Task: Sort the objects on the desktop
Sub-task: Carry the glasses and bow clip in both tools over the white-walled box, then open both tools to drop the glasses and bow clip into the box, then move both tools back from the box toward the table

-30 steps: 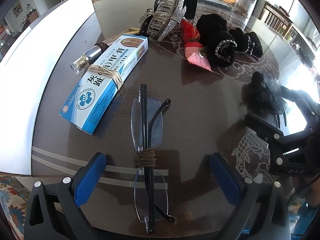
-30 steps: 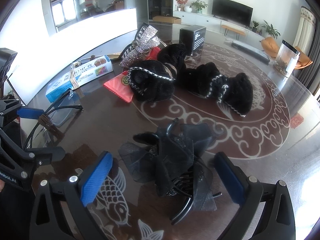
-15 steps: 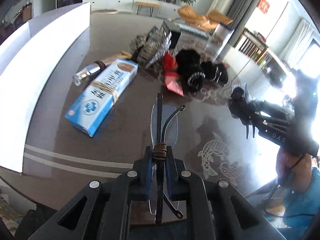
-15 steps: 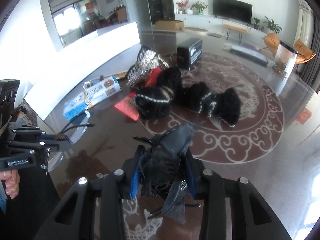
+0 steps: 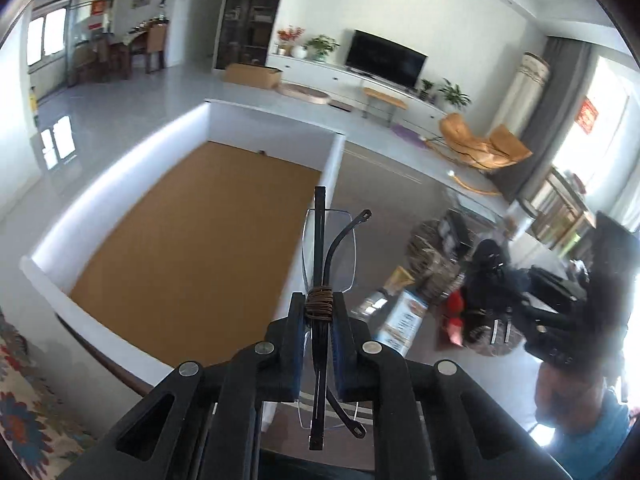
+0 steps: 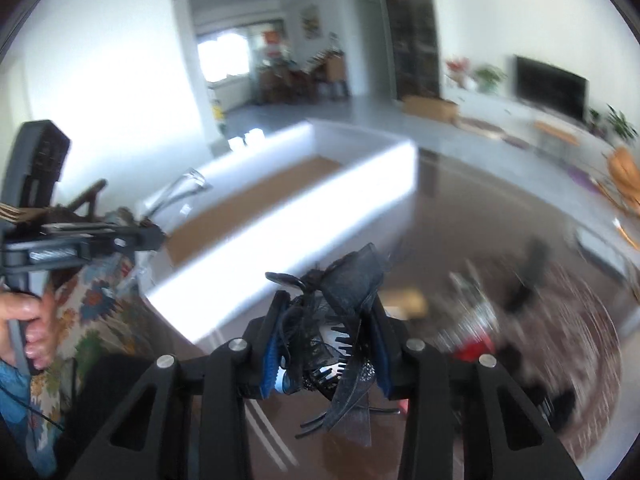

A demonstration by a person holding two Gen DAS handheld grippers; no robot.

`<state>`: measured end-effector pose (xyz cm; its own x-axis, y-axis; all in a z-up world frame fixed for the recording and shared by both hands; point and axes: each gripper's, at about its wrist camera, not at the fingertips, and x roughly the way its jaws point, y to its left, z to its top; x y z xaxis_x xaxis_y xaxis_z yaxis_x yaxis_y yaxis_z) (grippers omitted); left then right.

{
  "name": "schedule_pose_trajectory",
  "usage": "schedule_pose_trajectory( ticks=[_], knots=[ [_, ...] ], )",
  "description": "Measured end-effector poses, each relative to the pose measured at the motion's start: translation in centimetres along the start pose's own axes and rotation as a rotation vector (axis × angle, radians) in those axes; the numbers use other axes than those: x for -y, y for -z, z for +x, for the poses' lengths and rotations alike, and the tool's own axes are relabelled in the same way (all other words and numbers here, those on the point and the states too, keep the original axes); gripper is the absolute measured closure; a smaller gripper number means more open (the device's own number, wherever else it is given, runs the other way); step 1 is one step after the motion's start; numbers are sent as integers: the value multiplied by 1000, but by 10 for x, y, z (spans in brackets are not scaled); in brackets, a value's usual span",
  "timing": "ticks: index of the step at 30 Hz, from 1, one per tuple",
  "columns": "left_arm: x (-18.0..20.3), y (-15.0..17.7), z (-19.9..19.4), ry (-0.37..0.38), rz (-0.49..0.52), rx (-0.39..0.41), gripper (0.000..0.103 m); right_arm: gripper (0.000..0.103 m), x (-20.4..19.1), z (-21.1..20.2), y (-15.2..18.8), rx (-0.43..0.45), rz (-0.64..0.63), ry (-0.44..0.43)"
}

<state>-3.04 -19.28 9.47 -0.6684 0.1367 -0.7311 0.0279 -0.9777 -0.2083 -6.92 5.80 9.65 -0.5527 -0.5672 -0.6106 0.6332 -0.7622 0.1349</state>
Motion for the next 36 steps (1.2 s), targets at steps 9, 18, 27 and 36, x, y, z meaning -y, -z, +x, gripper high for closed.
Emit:
schedule_pose_trajectory(
  ticks=[9,18,27,36],
  knots=[
    [-83,-13,46,-232,-54,-71,91,65,-81,144,-66,-96,-59,-116],
    [-99,-1,72,-285,-44,-167,88,28,-94,208,-46,-253,-116,-49],
    [-88,8,56,-418,-31,-99,25,16,-85,171,-51,-177,-150,14],
    [-48,3,25,-440,39,9,25,13,-79,112,-51,-70,-186,60]
  ],
)
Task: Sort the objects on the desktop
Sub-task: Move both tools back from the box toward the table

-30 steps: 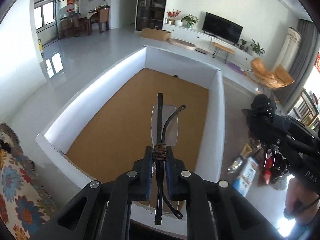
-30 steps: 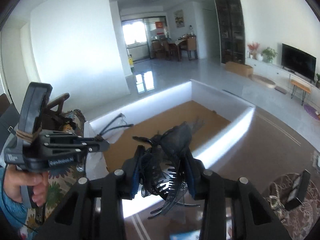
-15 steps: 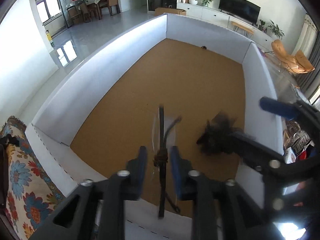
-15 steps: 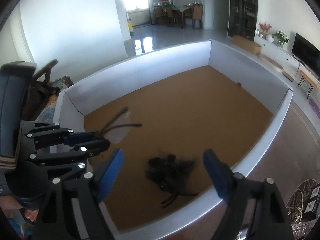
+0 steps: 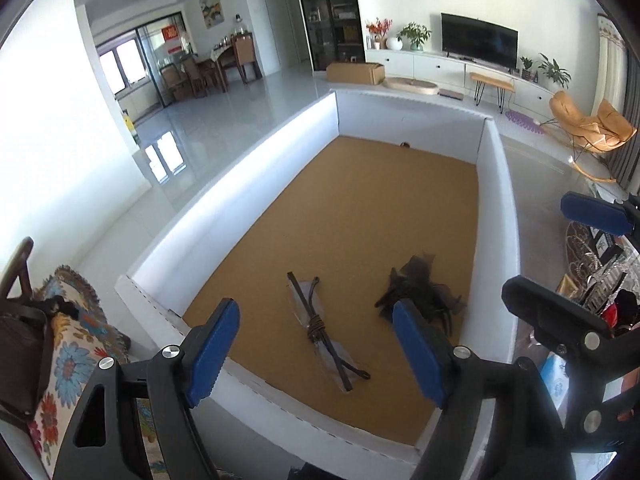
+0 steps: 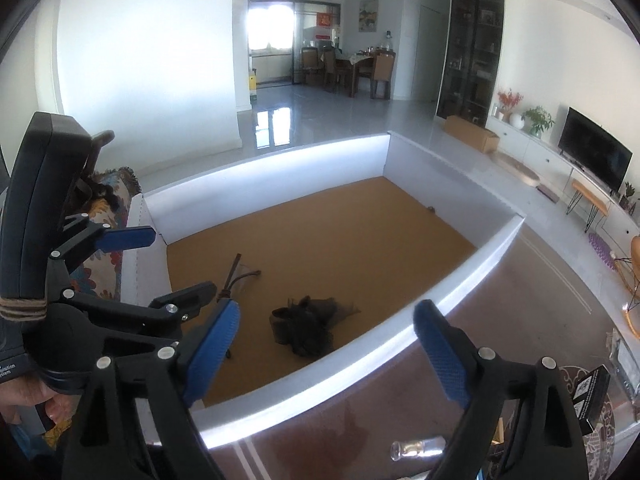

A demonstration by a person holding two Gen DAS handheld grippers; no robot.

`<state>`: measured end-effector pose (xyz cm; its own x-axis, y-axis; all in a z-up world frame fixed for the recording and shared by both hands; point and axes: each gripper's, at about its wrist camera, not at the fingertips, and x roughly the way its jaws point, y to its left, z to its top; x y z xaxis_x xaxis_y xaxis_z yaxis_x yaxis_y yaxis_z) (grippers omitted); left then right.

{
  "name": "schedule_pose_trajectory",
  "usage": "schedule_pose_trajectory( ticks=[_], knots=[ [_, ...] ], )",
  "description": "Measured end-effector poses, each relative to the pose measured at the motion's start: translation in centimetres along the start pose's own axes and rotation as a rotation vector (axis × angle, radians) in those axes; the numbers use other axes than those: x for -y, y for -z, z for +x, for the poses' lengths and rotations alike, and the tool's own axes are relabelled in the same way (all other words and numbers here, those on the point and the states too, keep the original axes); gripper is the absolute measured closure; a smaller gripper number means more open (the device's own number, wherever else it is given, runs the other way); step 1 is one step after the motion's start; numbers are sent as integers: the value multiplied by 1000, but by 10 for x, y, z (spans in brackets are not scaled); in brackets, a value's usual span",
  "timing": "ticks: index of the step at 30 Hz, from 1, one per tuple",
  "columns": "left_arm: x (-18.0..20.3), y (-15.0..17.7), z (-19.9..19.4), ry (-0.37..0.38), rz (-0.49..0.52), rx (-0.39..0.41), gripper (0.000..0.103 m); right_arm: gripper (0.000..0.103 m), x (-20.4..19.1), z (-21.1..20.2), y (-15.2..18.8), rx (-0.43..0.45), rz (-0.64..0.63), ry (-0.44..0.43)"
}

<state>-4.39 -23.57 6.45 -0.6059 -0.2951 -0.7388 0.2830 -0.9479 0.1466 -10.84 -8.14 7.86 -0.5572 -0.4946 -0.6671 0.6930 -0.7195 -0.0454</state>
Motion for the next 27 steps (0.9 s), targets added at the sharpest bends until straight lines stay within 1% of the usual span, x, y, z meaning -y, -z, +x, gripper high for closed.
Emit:
schedule_pose_trajectory(
  ticks=[4,6,7,8,11,13,16,18,22,27],
  knots=[
    [7,-1,-29,-2,9,54,24,12,6,-29,8,31,20,36],
    [10,0,-44,-1,15,78,21,12,11,-41,12,38,34,55],
    [12,1,-52,4,16,89,17,11,14,-49,17,38,40,76],
    [14,2,-59,8,16,99,16,9,16,-54,21,36,44,99],
    [22,6,-78,29,20,127,15,8,23,-75,33,39,62,167],
    [29,8,-89,47,25,138,15,8,30,-89,42,45,94,186],
    [43,11,-101,76,39,147,15,7,42,-109,56,58,155,190],
    [54,11,-106,90,54,148,15,6,47,-115,61,63,175,199],
    [75,12,-112,98,88,146,15,6,62,-132,72,78,190,226],
    [96,16,-116,110,121,138,15,6,73,-146,75,101,201,245]
  ],
)
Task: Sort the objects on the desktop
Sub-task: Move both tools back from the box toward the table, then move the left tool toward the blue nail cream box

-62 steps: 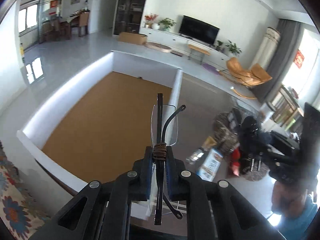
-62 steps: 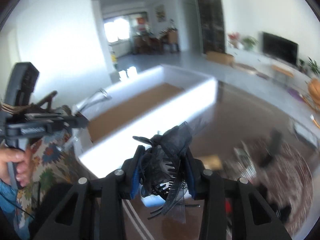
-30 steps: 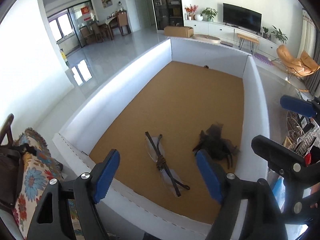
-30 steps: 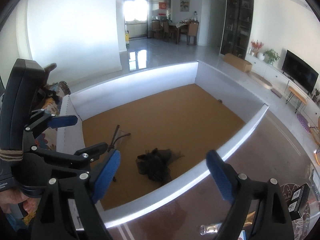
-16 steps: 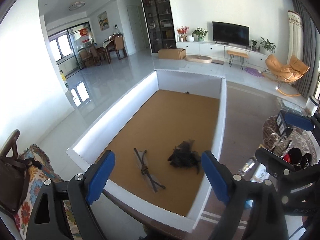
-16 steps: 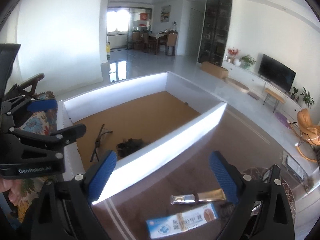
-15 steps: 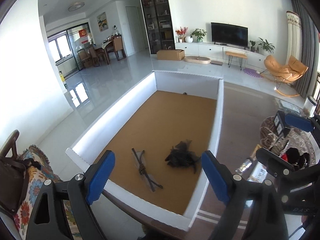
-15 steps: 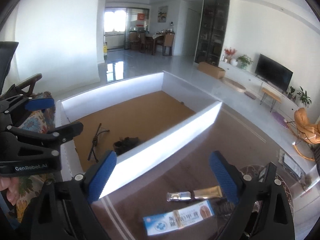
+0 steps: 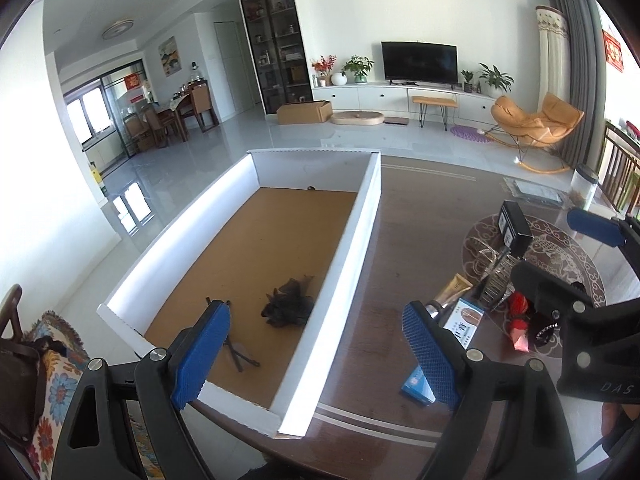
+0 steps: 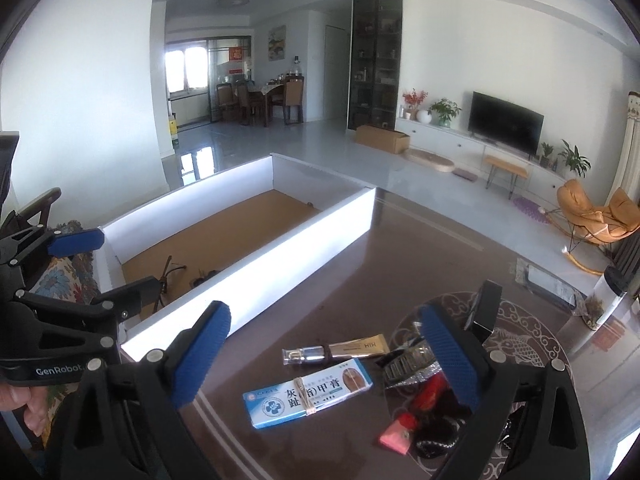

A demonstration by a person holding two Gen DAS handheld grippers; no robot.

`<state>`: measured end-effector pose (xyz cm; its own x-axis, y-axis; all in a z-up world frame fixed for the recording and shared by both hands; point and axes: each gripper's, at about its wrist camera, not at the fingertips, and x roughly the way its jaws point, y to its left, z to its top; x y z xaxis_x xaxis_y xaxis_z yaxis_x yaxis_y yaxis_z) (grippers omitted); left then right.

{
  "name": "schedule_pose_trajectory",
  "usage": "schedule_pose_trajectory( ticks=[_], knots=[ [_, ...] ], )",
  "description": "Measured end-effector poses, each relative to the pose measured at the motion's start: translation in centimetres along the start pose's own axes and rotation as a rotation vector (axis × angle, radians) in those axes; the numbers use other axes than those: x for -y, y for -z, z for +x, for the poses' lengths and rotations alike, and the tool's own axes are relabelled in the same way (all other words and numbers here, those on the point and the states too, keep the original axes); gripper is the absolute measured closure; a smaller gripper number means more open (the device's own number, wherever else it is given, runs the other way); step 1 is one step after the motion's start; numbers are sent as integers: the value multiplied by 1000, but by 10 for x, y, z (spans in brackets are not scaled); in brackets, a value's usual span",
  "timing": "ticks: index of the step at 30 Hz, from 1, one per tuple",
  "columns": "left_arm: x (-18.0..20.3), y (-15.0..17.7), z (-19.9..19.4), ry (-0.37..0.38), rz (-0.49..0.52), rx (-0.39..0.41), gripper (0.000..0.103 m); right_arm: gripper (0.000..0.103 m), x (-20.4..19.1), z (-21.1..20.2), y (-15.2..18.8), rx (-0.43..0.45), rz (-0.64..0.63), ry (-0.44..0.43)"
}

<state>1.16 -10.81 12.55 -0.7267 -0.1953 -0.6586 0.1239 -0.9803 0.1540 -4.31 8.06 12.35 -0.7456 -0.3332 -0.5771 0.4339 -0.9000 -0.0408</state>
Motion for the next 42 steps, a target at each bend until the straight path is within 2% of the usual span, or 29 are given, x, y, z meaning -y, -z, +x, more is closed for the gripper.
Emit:
schedule_pose_trajectory(
  ticks=[6,9,12,13,16,18,22,28,33,35,36,42],
  knots=[
    [17,4,4,22,24,-19,15,6,12,-3,8,-2,6,15],
    [22,8,12,98,39,-65,15,6,32,-4,23,-11,41,33],
    [34,18,22,221,87,-124,15,2,63,-1,63,-60,82,86],
    [41,22,27,238,114,-139,15,2,72,2,78,-82,99,95],
    [72,37,50,223,220,-181,15,2,107,14,136,-209,188,116],
    [91,46,72,212,253,-214,15,2,123,16,166,-265,247,123],
    [111,59,109,229,253,-280,15,2,140,1,206,-303,326,132],
    [127,72,143,243,253,-327,15,2,129,0,217,-328,285,139],
    [134,76,155,301,165,-347,15,2,121,16,215,-348,257,124],
    [139,77,156,301,148,-330,8,2,119,21,212,-356,239,133],
    [142,78,157,305,146,-322,0,2,118,23,211,-361,228,139],
    [149,83,154,315,134,-246,0,0,117,33,208,-356,211,165]
  ],
)
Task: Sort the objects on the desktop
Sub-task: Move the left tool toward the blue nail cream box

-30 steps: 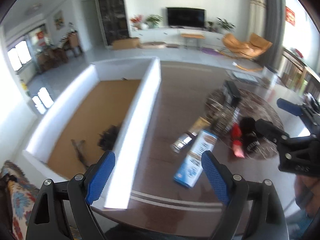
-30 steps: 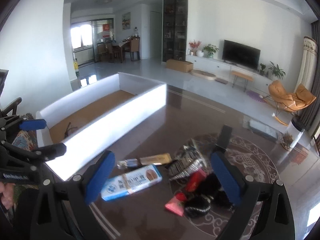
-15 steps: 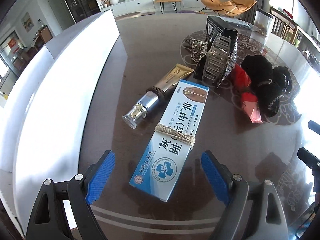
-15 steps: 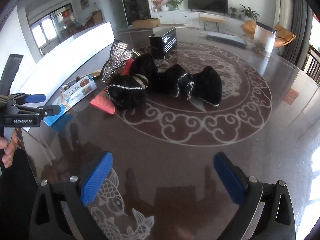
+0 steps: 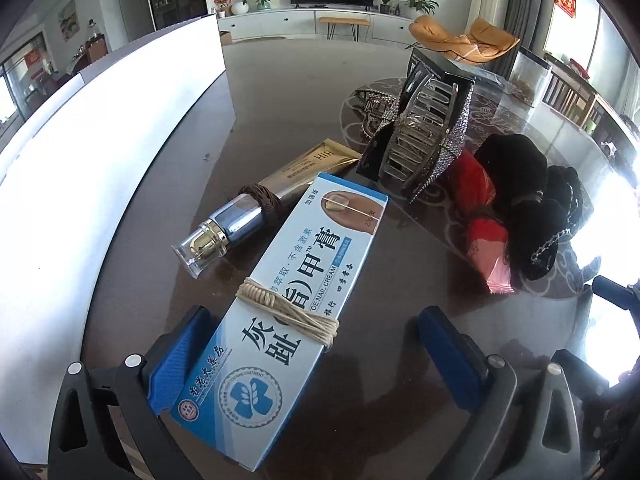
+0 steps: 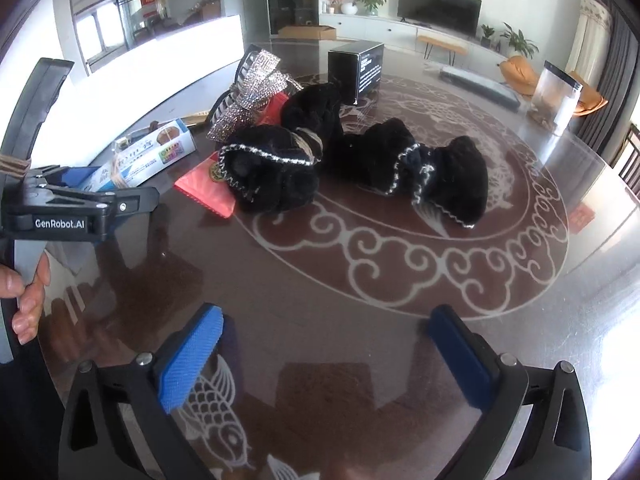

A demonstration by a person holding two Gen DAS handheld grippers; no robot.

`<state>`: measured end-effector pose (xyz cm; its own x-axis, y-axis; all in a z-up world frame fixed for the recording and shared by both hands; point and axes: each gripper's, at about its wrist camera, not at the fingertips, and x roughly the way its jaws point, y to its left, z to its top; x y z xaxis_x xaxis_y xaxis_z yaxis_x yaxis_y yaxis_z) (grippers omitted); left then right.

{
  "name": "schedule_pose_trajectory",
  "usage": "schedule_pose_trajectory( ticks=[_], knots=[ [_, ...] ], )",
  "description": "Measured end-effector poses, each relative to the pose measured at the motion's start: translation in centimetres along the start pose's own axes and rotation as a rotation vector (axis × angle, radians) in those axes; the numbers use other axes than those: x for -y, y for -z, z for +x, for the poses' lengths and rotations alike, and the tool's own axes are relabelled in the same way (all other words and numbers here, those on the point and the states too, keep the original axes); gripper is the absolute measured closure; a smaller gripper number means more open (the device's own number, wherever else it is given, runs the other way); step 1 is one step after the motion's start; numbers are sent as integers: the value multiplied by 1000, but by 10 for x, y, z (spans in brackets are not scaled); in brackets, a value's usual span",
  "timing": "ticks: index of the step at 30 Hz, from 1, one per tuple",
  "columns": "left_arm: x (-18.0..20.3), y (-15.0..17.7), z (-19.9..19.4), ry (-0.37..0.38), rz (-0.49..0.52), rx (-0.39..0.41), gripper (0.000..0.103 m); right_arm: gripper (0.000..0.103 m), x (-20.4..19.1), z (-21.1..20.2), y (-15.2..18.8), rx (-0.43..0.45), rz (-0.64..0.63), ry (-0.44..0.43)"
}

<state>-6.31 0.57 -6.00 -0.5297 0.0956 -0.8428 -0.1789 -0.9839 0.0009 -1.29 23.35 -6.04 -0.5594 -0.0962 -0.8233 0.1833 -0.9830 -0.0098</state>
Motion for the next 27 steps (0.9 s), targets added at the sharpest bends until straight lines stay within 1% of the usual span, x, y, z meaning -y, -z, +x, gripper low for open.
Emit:
schedule_pose_trajectory(
  ticks=[2,6,12,14,27],
  knots=[
    [0,0,0,3,6,14,0,0,-1,1,0,14,11,10],
    [1,-3,2,1,4,23,0,0,-2,1,-2,15,18,16],
    [6,-21,14,-3,0,45,0,0,-2,1,-2,16,18,16],
    [5,-23,15,7,15,51,0,0,-2,2,-2,16,18,16],
    [4,-22,15,12,21,58,0,0,-1,2,-2,16,18,16]
  ],
)
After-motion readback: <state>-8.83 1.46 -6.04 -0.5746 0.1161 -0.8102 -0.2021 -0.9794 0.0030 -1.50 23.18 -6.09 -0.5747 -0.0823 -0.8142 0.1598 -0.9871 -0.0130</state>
